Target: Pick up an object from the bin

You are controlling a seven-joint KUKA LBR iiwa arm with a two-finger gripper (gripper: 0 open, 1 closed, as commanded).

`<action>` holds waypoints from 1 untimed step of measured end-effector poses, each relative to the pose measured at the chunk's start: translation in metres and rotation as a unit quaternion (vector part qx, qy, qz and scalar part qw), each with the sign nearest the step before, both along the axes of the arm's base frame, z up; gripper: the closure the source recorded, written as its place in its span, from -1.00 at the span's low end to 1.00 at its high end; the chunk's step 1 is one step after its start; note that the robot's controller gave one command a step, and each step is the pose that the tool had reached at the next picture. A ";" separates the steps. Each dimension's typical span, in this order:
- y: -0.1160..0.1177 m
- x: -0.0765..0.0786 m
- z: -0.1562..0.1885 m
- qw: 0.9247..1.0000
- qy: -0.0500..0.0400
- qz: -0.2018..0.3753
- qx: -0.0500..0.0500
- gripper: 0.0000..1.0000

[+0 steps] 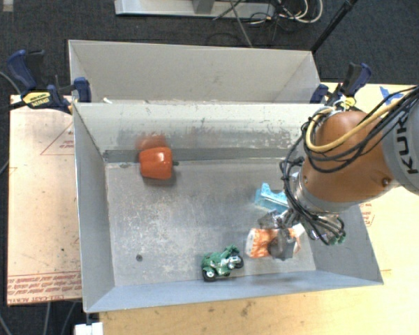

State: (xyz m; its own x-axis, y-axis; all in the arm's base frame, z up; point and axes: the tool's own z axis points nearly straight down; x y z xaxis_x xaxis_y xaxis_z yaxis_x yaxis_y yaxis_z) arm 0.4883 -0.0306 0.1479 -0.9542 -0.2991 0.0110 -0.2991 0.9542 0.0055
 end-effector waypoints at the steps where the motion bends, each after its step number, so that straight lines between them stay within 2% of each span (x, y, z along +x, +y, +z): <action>1: -0.004 0.012 -0.021 1.000 -0.012 0.018 -0.001 1.00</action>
Offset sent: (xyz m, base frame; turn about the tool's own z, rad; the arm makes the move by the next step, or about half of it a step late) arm 0.0020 0.0073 0.1827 -0.0423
